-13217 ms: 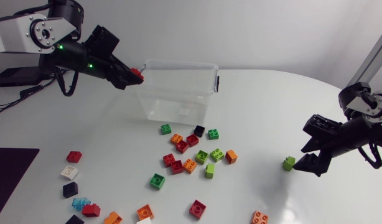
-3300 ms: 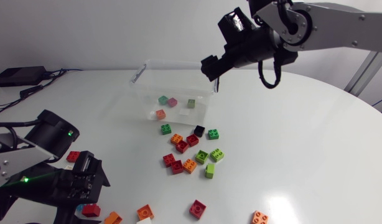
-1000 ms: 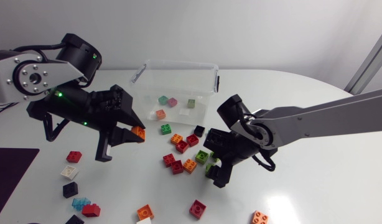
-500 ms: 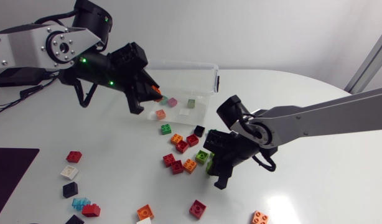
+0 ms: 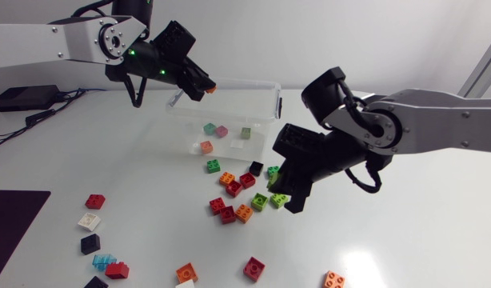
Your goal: Place the duplo bricks in the container
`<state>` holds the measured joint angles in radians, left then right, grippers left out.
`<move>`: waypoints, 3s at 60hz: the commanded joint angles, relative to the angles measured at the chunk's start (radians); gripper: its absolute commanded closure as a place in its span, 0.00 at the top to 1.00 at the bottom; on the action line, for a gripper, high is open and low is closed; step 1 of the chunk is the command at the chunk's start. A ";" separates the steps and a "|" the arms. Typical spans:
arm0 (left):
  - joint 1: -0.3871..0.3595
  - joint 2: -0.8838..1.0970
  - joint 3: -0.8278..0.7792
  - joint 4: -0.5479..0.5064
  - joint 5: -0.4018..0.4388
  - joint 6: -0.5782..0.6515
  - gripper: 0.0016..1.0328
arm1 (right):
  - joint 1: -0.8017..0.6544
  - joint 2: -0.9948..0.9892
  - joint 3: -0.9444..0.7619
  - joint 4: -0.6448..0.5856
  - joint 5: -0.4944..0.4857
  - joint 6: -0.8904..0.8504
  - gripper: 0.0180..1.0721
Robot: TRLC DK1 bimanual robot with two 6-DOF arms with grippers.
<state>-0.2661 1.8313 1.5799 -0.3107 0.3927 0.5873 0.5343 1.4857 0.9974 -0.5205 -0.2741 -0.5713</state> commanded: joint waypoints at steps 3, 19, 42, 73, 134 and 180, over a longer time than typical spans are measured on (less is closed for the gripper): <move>0.019 0.052 0.049 0.064 -0.018 -0.080 0.04 | -0.008 -0.025 0.060 -0.030 -0.011 0.017 0.30; 0.036 0.126 0.123 0.101 -0.068 -0.182 0.63 | -0.025 -0.030 0.184 -0.055 -0.011 0.051 0.30; 0.036 -0.089 -0.146 0.127 -0.083 -0.156 0.95 | -0.094 0.044 0.389 -0.032 -0.011 0.120 0.30; -0.038 -0.382 -0.615 0.038 -0.078 0.094 0.94 | -0.138 0.278 0.647 0.053 -0.011 0.208 0.30; -0.239 -0.109 -0.755 0.140 -0.193 0.123 0.93 | -0.148 0.611 1.024 0.050 -0.005 0.324 0.95; -0.252 0.029 -0.687 0.205 -0.195 0.111 0.10 | -0.185 -0.013 0.098 0.120 0.056 0.264 0.95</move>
<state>-0.5137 1.8206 0.8783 -0.1020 0.2043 0.7074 0.3576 1.5028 1.1576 -0.3889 -0.2436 -0.2886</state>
